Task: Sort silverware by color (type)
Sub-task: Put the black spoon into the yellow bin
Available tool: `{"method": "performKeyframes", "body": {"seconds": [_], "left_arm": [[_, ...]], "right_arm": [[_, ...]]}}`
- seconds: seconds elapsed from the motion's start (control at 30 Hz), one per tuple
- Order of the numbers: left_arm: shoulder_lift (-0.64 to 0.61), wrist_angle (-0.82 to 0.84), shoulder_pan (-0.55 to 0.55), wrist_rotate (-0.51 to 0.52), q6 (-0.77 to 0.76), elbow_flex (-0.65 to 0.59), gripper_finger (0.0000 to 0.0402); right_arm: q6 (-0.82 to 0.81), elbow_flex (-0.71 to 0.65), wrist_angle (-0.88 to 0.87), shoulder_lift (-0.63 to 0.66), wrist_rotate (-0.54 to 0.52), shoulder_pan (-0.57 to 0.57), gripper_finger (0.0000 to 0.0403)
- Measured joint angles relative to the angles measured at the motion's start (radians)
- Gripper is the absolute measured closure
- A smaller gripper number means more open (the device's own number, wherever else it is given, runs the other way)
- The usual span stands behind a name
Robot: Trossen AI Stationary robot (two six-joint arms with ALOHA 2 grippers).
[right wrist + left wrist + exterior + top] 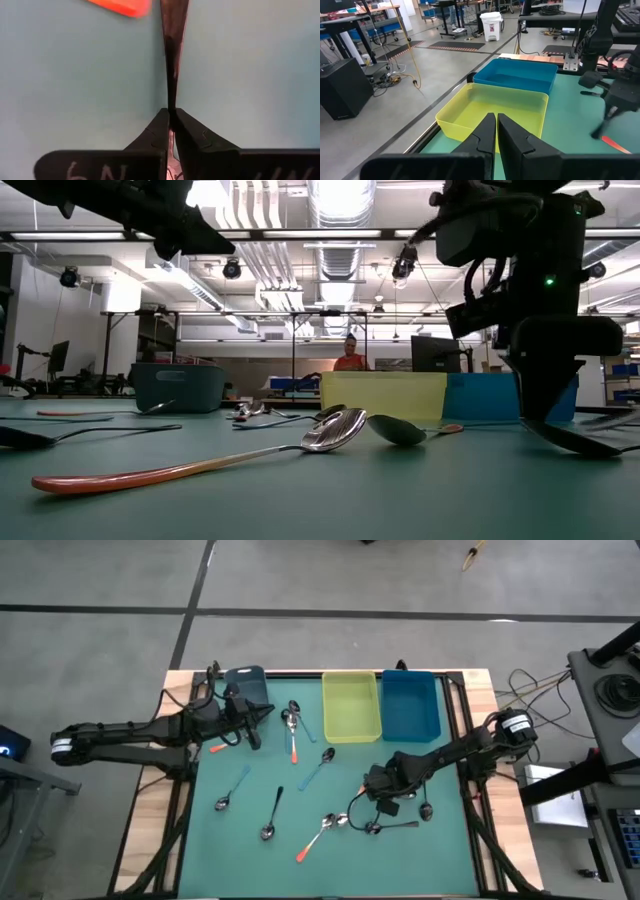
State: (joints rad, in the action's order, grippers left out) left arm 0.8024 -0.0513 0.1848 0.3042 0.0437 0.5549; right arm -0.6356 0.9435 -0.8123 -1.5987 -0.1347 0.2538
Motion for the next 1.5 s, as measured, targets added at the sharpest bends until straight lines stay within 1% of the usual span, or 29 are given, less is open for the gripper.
{"method": "performKeyframes", "body": {"seconds": [0.17, 0.23, 0.3, 0.37, 0.43, 0.57, 0.6, 0.73, 0.87, 1.0, 1.1, 1.2, 1.37, 1.5], "left_arm": [[0.0, 0.0, 0.0, 0.0, 0.0, 0.0, 0.0402], [0.0, -0.002, 0.0, 0.0, 0.0, 0.0, 0.0402], [0.0, -0.01, 0.0, 0.0, 0.0, 0.0, 0.0402], [0.0, -0.013, 0.0, 0.0, 0.0, 0.0, 0.0402], [0.0, -0.013, 0.0, 0.0, 0.0, 0.0, 0.0402], [0.0, -0.015, 0.0, 0.0, 0.0, 0.0, 0.0402], [0.0, -0.015, 0.0, 0.0, 0.0, 0.0, 0.0402], [0.0, -0.017, 0.0, 0.0, 0.0, 0.0, 0.0402], [0.0, -0.017, 0.0, 0.0, 0.0, 0.0, 0.0402], [0.0, -0.017, 0.0, 0.0, 0.0, 0.0, 0.0402], [0.0, -0.017, 0.0, 0.0, 0.0, 0.0, 0.0402], [0.0, -0.017, 0.0, 0.0, 0.0, 0.0, 0.0402], [0.0, -0.024, 0.0, 0.0, 0.02, 0.0, 0.0402], [0.0, -0.025, 0.0, 0.0, 0.023, 0.0, 0.0402]], "right_arm": [[0.004, 0.104, -0.151, 0.036, -0.004, 0.001, 0.0393], [0.037, 0.159, -0.217, 0.036, -0.001, 0.001, 0.0393], [0.117, 0.228, -0.262, 0.037, -0.004, -0.002, 0.0393], [0.244, 0.288, -0.312, 0.037, -0.007, -0.008, 0.0394], [0.417, 0.343, -0.348, 0.034, -0.021, -0.017, 0.0394], [0.921, 0.43, -0.4, 0.034, -0.091, -0.055, 0.0394], [1.006, 0.449, -0.404, 0.034, -0.123, -0.076, 0.0394], [1.243, 0.514, -0.398, 0.032, -0.303, -0.203, 0.0394], [1.511, 0.543, -0.353, 0.032, -0.372, -0.354, 0.0394], [1.774, 0.537, -0.262, 0.028, -0.374, -0.495, 0.0394], [1.922, 0.536, -0.185, 0.019, -0.364, -0.578, 0.0394], [2.055, 0.536, -0.107, 0.0, -0.355, -0.634, 0.0394], [2.227, 0.536, -0.017, -0.068, -0.304, -0.674, 0.0394], [2.316, 0.536, -0.012, -0.117, -0.273, -0.684, 0.0394]]}}
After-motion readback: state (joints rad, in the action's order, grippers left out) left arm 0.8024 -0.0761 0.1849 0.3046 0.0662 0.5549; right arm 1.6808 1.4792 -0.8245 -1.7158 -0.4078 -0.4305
